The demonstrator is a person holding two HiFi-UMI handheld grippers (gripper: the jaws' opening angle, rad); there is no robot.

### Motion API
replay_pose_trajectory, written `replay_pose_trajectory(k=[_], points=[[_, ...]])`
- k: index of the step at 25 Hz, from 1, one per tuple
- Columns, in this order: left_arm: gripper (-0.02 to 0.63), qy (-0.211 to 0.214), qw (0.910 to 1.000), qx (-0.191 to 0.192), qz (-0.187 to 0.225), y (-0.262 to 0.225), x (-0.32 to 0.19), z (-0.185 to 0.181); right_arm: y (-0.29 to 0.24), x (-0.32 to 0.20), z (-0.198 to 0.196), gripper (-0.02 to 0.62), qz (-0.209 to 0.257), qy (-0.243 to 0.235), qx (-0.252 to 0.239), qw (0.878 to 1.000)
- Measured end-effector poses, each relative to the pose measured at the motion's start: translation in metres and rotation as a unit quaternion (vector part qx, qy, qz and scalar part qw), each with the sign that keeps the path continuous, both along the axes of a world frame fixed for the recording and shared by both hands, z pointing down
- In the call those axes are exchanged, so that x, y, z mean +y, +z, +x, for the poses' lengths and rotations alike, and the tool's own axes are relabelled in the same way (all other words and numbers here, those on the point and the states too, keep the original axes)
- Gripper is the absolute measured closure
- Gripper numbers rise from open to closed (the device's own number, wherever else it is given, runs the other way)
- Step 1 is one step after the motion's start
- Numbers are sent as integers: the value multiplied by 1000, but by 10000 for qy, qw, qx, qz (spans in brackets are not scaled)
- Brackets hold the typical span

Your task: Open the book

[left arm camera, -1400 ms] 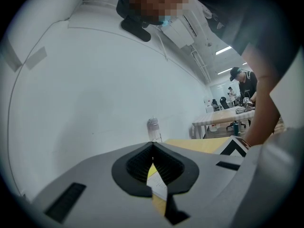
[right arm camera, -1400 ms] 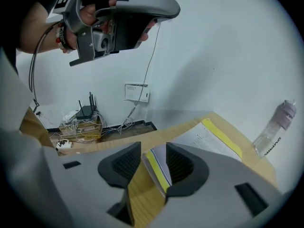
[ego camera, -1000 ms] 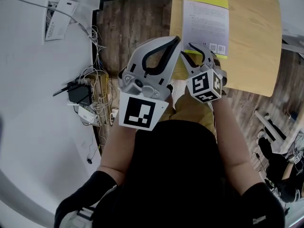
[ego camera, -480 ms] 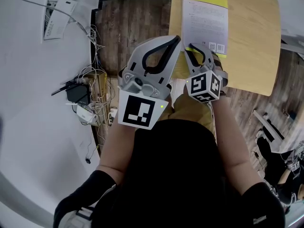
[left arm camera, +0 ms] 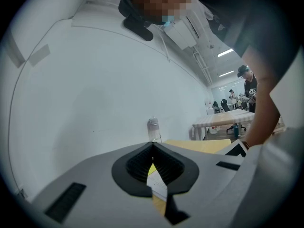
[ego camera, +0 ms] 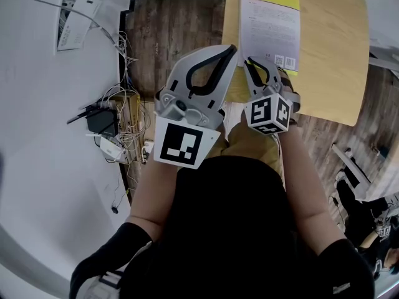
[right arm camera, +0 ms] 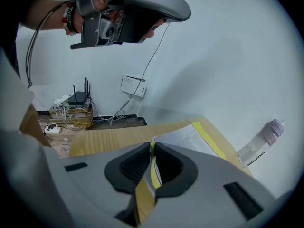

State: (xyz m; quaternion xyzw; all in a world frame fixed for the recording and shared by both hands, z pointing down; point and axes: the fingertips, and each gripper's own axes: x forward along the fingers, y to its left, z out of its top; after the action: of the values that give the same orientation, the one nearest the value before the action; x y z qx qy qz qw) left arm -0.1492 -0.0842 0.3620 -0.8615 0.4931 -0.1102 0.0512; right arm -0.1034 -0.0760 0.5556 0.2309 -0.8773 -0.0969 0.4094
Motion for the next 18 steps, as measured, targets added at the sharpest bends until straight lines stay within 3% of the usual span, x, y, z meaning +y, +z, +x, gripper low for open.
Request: replay_pose_trajectory(k=[18], points=[[595,30,10000,2,-51,3,-2,5,-7,-4,2,557,-64,100,-188,9998]])
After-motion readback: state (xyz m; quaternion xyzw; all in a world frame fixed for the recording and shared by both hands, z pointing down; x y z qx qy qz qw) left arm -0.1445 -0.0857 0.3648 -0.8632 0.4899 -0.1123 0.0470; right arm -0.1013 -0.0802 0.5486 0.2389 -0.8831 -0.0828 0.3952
